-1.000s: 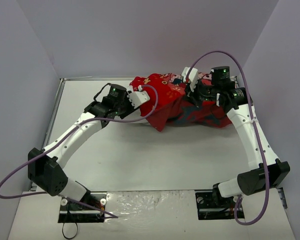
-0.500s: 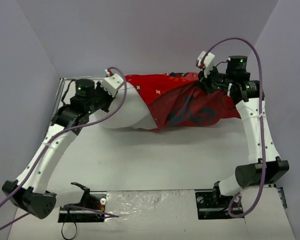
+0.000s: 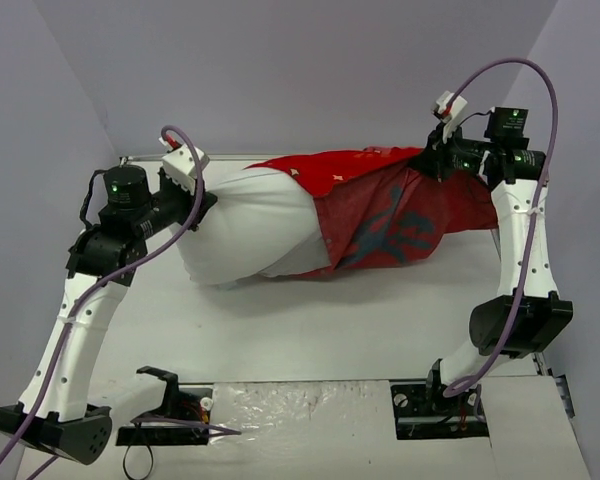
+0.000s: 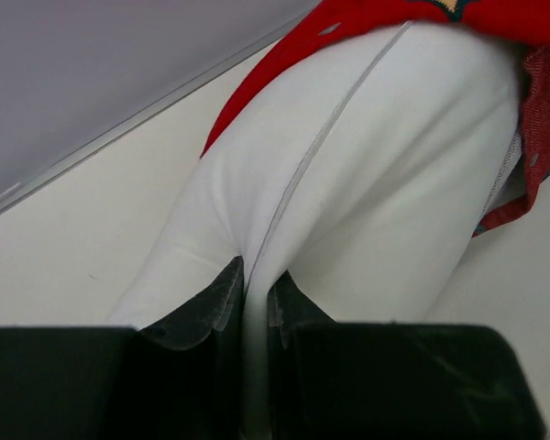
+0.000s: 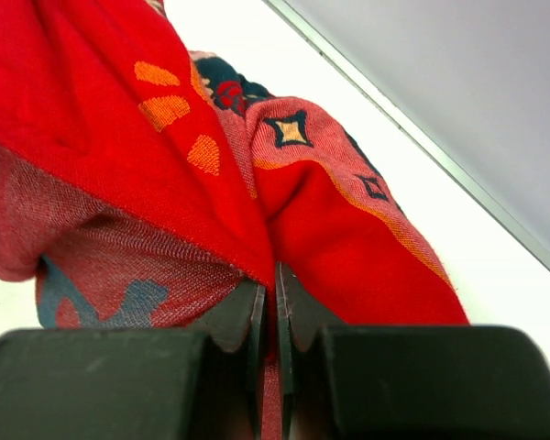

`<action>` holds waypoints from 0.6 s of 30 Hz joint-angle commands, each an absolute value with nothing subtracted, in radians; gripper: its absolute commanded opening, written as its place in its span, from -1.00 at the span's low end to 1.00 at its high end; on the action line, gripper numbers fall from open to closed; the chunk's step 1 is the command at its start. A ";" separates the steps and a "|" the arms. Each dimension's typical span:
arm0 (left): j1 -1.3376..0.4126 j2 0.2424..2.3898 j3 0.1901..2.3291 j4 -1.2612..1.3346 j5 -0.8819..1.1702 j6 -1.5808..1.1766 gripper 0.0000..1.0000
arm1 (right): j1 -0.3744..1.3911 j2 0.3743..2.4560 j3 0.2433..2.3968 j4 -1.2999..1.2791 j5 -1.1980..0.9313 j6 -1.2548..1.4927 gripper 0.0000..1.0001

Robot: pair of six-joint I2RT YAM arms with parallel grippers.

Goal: Remove the pillowcase from the pillow

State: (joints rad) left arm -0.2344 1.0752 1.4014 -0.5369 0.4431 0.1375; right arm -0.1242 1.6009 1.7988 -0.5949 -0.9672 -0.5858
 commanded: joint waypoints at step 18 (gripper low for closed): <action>-0.164 1.435 1.394 -0.385 0.089 -0.267 -0.95 | 0.192 1.908 1.920 -0.074 0.044 -0.196 -0.40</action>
State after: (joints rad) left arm -0.1711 1.3697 1.3407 -0.3855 0.2661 -0.1719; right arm 0.1932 1.8729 1.9152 -0.2367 -0.2539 -0.2718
